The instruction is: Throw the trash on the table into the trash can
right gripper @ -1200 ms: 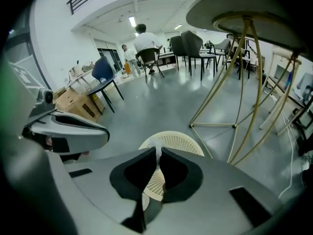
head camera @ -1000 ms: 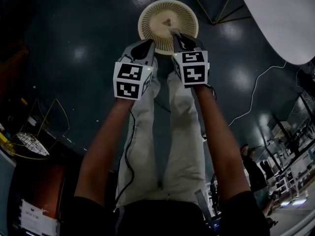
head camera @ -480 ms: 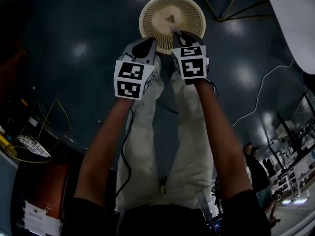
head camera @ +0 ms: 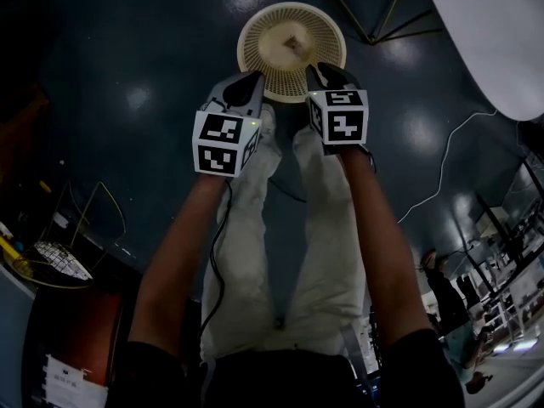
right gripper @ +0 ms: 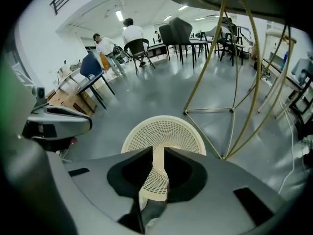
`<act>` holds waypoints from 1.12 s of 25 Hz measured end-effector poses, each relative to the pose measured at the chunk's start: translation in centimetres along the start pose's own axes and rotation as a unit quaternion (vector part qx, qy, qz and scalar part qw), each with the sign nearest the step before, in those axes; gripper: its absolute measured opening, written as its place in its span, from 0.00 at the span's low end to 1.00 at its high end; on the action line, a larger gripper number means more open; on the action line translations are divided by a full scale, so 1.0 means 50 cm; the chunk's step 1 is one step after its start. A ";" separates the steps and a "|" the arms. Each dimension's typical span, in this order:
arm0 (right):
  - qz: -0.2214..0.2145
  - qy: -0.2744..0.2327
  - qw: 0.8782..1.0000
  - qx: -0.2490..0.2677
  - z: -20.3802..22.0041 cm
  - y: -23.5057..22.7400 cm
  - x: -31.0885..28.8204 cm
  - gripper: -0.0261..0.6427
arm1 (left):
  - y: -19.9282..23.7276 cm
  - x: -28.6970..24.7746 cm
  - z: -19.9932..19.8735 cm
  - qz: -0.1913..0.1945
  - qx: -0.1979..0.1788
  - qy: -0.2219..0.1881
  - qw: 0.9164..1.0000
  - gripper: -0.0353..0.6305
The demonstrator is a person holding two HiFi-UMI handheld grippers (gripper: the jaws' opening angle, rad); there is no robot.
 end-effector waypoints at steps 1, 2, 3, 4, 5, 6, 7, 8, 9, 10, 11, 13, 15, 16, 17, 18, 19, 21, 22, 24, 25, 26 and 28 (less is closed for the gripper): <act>0.002 0.000 1.000 0.001 -0.003 0.003 0.015 0.16 | -0.001 0.014 -0.007 0.001 -0.001 -0.002 1.000 0.08; 0.004 0.000 1.000 0.004 -0.005 0.009 0.033 0.16 | -0.004 0.028 -0.013 0.002 -0.001 -0.003 1.000 0.08; 0.006 0.000 1.000 0.009 -0.008 0.015 0.052 0.14 | -0.009 0.042 -0.019 0.002 -0.001 -0.004 1.000 0.08; 0.007 -0.001 1.000 0.012 -0.011 0.019 0.073 0.13 | -0.016 0.056 -0.028 0.003 -0.001 -0.004 1.000 0.08; 0.007 -0.003 1.000 0.014 -0.016 0.024 0.096 0.12 | -0.025 0.071 -0.037 0.003 -0.001 -0.005 1.000 0.08; 0.005 -0.006 1.000 0.015 -0.022 0.031 0.121 0.11 | -0.034 0.088 -0.047 0.003 -0.001 -0.005 1.000 0.08; 0.003 -0.010 1.000 0.015 -0.028 0.039 0.147 0.10 | -0.043 0.107 -0.057 0.003 0.000 -0.007 1.000 0.08; 0.000 -0.016 1.000 0.016 -0.035 0.049 0.173 0.10 | -0.051 0.129 -0.066 0.003 0.000 -0.009 1.000 0.08; -0.002 -0.022 1.000 0.016 -0.042 0.059 0.199 0.10 | -0.058 0.151 -0.077 0.003 0.002 -0.013 1.000 0.08; -0.002 -0.028 1.000 0.015 -0.051 0.067 0.225 0.09 | -0.063 0.173 -0.089 0.002 0.005 -0.018 1.000 0.08; -0.002 -0.033 0.999 0.015 -0.060 0.075 0.253 0.09 | -0.068 0.195 -0.102 0.001 0.009 -0.024 1.000 0.08; -0.001 -0.045 0.999 0.015 -0.079 0.090 0.310 0.09 | -0.078 0.240 -0.126 -0.001 0.019 -0.032 0.999 0.08; -0.001 -0.053 0.999 0.015 -0.096 0.108 0.368 0.08 | -0.092 0.287 -0.153 -0.002 0.020 -0.037 0.999 0.08; 0.001 -0.055 0.998 0.017 -0.106 0.115 0.396 0.08 | -0.103 0.310 -0.170 -0.001 0.016 -0.041 0.999 0.08; 0.003 -0.058 0.998 0.020 -0.117 0.122 0.425 0.08 | -0.114 0.334 -0.188 0.001 0.012 -0.046 0.999 0.08; 0.005 -0.061 0.998 0.023 -0.128 0.129 0.453 0.07 | -0.126 0.359 -0.207 0.003 0.008 -0.051 0.999 0.08; 0.005 -0.066 0.998 0.024 -0.139 0.137 0.480 0.07 | -0.138 0.385 -0.226 0.005 0.004 -0.057 0.998 0.08; 0.003 -0.079 0.997 0.024 -0.166 0.154 0.535 0.07 | -0.160 0.435 -0.260 0.009 -0.004 -0.067 0.998 0.08; 0.002 -0.086 0.996 0.024 -0.179 0.162 0.561 0.07 | -0.171 0.458 -0.276 0.010 -0.010 -0.071 0.997 0.08; 0.003 -0.097 0.995 0.025 -0.204 0.172 0.613 0.07 | -0.192 0.498 -0.306 0.013 -0.020 -0.079 0.997 0.08; 0.003 -0.103 0.994 0.024 -0.214 0.176 0.637 0.07 | -0.201 0.517 -0.319 0.014 -0.024 -0.081 0.996 0.08; 0.002 -0.107 0.994 0.023 -0.222 0.182 0.661 0.07 | -0.209 0.536 -0.331 0.015 -0.028 -0.084 0.996 0.08; -0.003 -0.113 0.993 0.021 -0.230 0.196 0.707 0.07 | -0.227 0.572 -0.351 0.018 -0.038 -0.088 0.995 0.08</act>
Point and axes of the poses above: the fingertips, and each gripper's own axes: x backward along the fingers, y to its left, z out of its underside, the point moved 5 cm from there along x, backward along the fingers, and after that the axes turned 8 degrees about y, right-handed, at the moved point
